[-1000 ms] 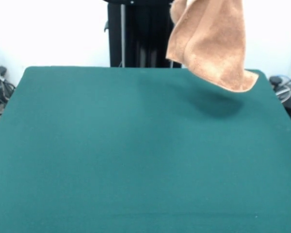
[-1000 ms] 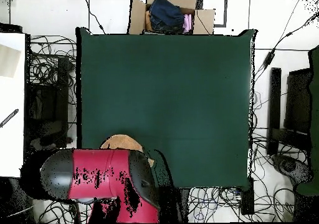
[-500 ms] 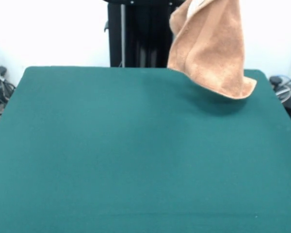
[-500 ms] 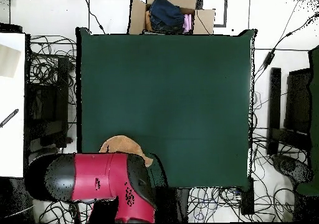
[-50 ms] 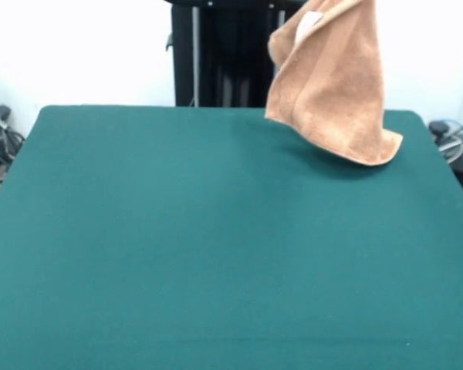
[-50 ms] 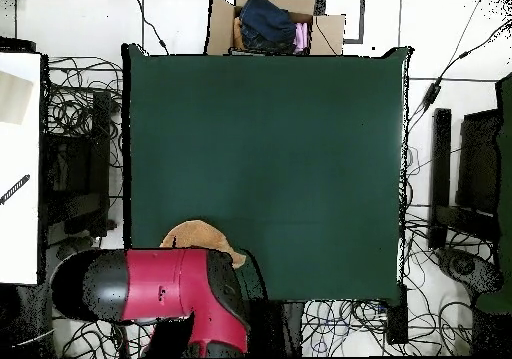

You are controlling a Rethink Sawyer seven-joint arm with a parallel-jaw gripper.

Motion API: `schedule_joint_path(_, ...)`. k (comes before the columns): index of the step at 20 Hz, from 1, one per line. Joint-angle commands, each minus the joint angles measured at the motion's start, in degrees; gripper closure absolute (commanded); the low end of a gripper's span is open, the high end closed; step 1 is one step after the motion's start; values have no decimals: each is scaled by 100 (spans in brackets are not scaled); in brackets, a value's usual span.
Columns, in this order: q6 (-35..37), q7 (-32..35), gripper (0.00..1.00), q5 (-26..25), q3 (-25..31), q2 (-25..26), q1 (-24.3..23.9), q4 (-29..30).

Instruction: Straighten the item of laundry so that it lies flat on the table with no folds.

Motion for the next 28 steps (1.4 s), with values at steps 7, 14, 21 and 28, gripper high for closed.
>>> schedule_joint_path(7,-899,1427,100,426,-3,475,-308,886)
schedule_joint_path(14,-1334,596,100,620,355,776,-1014,1029)
schedule_joint_path(21,-1712,81,100,625,830,1180,-1689,1023)
schedule_joint_path(28,-1746,-92,100,442,1141,1415,-2061,872)
